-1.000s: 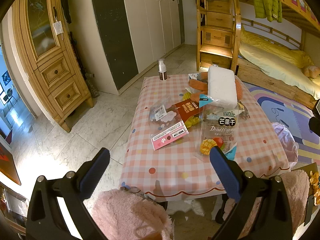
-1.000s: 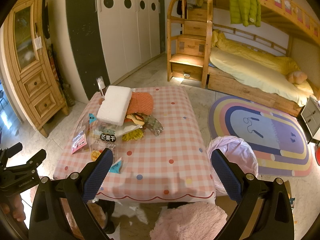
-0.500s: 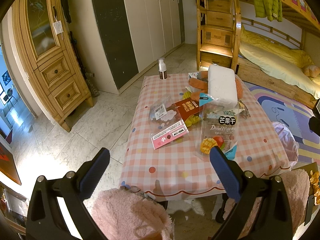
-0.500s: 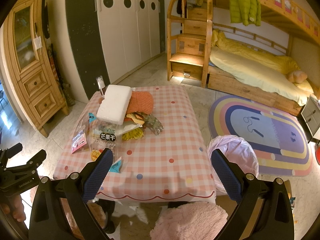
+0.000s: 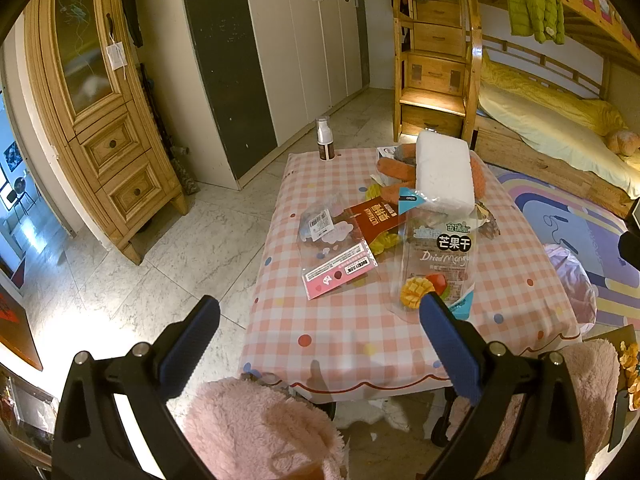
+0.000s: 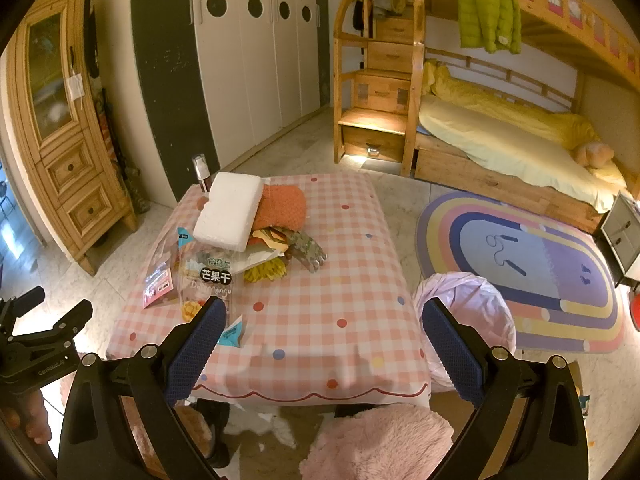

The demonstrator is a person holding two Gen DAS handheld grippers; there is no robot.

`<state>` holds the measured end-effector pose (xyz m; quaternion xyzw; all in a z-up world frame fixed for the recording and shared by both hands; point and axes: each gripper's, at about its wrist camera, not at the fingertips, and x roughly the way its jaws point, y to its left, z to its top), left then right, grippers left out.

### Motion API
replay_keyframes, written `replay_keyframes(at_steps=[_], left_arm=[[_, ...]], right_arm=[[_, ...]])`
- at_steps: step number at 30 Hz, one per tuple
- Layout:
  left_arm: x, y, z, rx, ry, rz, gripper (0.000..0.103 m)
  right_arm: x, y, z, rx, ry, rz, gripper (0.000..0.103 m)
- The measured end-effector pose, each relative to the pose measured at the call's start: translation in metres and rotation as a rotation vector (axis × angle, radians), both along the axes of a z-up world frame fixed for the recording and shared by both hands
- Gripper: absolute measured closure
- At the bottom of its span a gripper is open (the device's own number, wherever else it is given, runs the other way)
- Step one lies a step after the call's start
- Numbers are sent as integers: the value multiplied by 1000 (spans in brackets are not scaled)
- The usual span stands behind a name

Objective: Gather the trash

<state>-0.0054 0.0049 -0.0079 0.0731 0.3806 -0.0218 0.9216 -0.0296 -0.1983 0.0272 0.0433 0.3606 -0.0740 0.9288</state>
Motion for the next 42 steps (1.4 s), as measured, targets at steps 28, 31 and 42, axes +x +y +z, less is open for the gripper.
replay_keyframes(at_steps=[28,31,42], left_arm=[[36,34,-58,9,89,33,6],[43,39,-65,14,99,41,6],[64,44,-87,-3,100,47,6]], right_arm=[[58,48,-67,-3,17,222,5],[74,54,-80,-2,64,231,6],[103,65,-110,45,104,304,13]])
